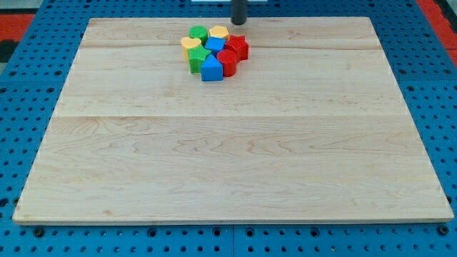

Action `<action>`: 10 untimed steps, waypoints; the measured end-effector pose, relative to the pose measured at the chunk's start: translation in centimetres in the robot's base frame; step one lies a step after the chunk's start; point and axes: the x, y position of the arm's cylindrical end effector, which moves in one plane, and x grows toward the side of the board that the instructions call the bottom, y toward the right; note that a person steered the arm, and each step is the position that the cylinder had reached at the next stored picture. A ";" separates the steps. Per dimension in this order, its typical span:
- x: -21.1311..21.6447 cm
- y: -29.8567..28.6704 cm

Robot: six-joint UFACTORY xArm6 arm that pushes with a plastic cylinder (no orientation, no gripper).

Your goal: Push the red circle to the bottom center of the board

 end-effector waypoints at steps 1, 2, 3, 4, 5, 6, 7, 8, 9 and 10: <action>0.9 -4.2; 4.6 -2.7; 9.8 -1.0; 14.1 0.6; 16.8 4.0; 20.8 5.2; 24.3 5.6; 25.3 3.8; 25.8 2.3; 27.6 3.8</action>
